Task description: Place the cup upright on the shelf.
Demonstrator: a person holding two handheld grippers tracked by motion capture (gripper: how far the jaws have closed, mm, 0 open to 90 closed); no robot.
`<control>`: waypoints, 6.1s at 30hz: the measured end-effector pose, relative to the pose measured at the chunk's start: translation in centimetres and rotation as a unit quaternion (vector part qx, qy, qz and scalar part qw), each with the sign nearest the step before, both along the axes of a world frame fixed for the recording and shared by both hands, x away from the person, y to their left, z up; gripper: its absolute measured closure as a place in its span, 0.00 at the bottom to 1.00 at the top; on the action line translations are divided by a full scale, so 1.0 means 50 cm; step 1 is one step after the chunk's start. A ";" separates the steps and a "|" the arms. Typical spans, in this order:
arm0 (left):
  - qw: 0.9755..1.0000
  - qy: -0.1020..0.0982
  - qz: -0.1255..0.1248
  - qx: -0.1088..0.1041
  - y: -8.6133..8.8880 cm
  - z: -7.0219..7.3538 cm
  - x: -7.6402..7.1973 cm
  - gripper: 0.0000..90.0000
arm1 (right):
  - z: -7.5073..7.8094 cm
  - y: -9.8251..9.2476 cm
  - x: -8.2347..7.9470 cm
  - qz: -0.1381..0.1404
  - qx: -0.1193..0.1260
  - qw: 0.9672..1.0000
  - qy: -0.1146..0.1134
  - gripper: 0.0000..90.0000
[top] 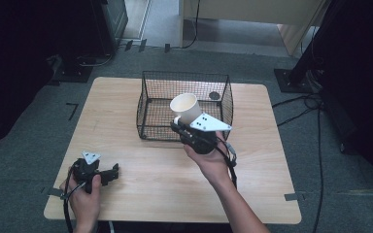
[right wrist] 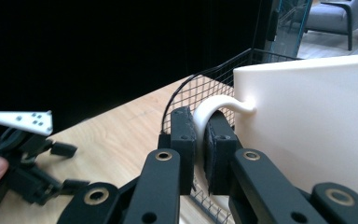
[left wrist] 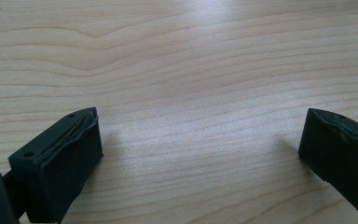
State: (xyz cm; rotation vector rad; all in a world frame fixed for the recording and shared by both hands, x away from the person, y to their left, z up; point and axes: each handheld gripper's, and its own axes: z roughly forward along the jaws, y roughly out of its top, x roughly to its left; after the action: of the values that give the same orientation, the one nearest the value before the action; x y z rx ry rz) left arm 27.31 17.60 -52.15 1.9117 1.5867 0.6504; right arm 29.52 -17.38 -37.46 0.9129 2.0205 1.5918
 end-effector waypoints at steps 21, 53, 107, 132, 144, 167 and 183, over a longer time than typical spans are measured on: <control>1.000 -0.001 0.000 0.000 0.000 0.000 0.000 0.00 | -0.022 -0.029 0.197 0.061 0.013 0.998 -0.007 0.93; 1.000 -0.002 -0.002 0.000 0.000 -0.001 0.001 0.00 | -0.138 -0.015 0.363 0.178 -0.039 0.982 0.048 0.93; 1.000 -0.001 -0.002 -0.001 0.000 0.000 0.001 0.00 | -0.065 -0.053 0.342 -0.126 -0.028 0.991 -0.019 0.07; 1.000 -0.001 -0.003 -0.001 0.000 0.000 0.002 0.00 | 0.001 -0.086 0.204 -0.137 -0.015 0.990 -0.029 0.00; 1.000 -0.002 -0.003 -0.001 0.000 0.000 0.002 0.00 | -0.022 -0.127 0.144 -0.136 -0.021 0.990 -0.027 0.00; 1.000 -0.001 -0.003 -0.001 -0.001 -0.001 0.002 0.00 | -0.086 -0.211 0.030 -0.156 -0.035 0.987 -0.024 0.00; 1.000 -0.002 -0.004 -0.001 -0.001 -0.001 0.002 0.00 | -0.141 -0.277 -0.039 -0.176 -0.037 0.984 -0.003 0.00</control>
State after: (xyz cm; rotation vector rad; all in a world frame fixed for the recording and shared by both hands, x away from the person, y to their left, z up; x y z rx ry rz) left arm 27.42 17.56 -52.18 1.9146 1.5756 0.6484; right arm 27.59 -31.22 -44.50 1.1606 1.7786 1.3156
